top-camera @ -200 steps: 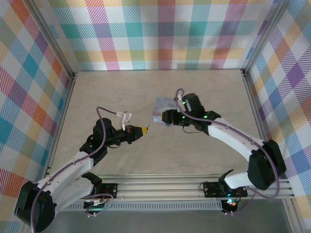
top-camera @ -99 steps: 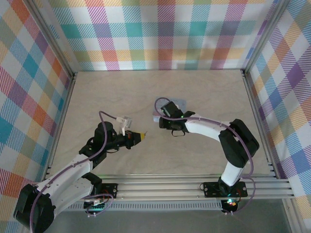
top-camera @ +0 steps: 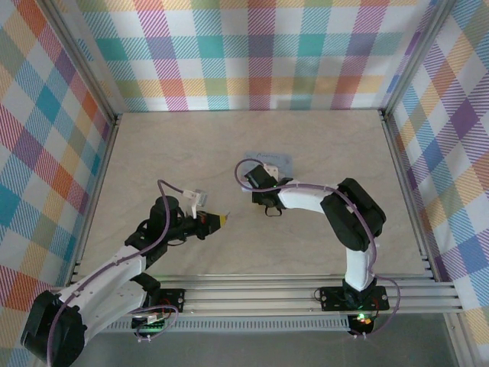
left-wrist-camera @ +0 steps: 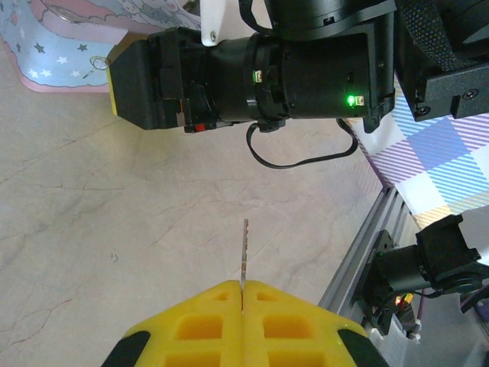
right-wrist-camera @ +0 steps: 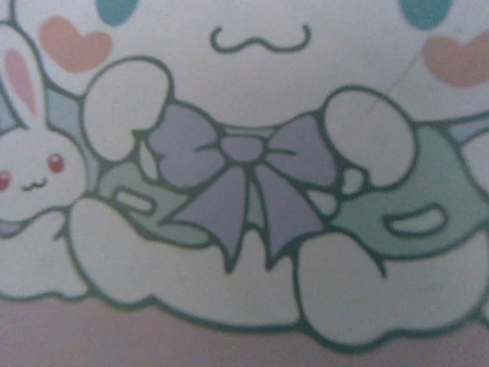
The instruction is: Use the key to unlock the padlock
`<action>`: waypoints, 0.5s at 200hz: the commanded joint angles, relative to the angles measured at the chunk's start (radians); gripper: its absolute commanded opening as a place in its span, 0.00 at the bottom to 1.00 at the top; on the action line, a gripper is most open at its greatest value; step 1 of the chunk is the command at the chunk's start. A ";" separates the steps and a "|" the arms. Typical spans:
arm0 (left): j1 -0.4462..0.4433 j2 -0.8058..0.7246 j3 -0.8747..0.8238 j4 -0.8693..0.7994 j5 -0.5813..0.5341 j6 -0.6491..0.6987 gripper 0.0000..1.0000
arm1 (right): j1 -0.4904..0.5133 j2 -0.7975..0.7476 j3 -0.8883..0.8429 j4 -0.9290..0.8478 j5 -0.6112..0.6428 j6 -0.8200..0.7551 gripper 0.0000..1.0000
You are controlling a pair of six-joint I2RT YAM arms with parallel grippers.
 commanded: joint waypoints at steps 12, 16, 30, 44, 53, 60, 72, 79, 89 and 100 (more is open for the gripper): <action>-0.007 -0.055 -0.025 -0.036 -0.014 0.026 0.00 | 0.007 0.027 0.019 0.078 0.048 0.007 0.44; -0.007 -0.062 -0.028 -0.039 -0.016 0.025 0.00 | 0.007 0.030 0.020 0.081 0.050 0.006 0.44; -0.007 -0.089 -0.040 -0.048 -0.023 0.024 0.00 | 0.007 0.040 0.025 0.088 0.057 -0.001 0.41; -0.007 -0.115 -0.050 -0.057 -0.027 0.019 0.00 | 0.006 0.049 0.028 0.095 0.059 -0.008 0.39; -0.007 -0.127 -0.054 -0.067 -0.030 0.018 0.00 | 0.007 0.055 0.028 0.098 0.061 -0.013 0.37; -0.007 -0.134 -0.055 -0.075 -0.033 0.019 0.00 | 0.007 0.060 0.028 0.101 0.063 -0.015 0.35; -0.007 -0.144 -0.057 -0.085 -0.032 0.019 0.00 | 0.005 0.062 0.026 0.101 0.064 -0.015 0.31; -0.007 -0.148 -0.056 -0.087 -0.033 0.018 0.00 | 0.006 0.061 0.021 0.104 0.064 -0.015 0.29; -0.007 -0.152 -0.057 -0.090 -0.034 0.020 0.00 | 0.007 0.053 0.012 0.108 0.064 -0.017 0.26; -0.007 -0.155 -0.058 -0.093 -0.034 0.019 0.00 | 0.007 0.036 -0.002 0.113 0.063 -0.020 0.23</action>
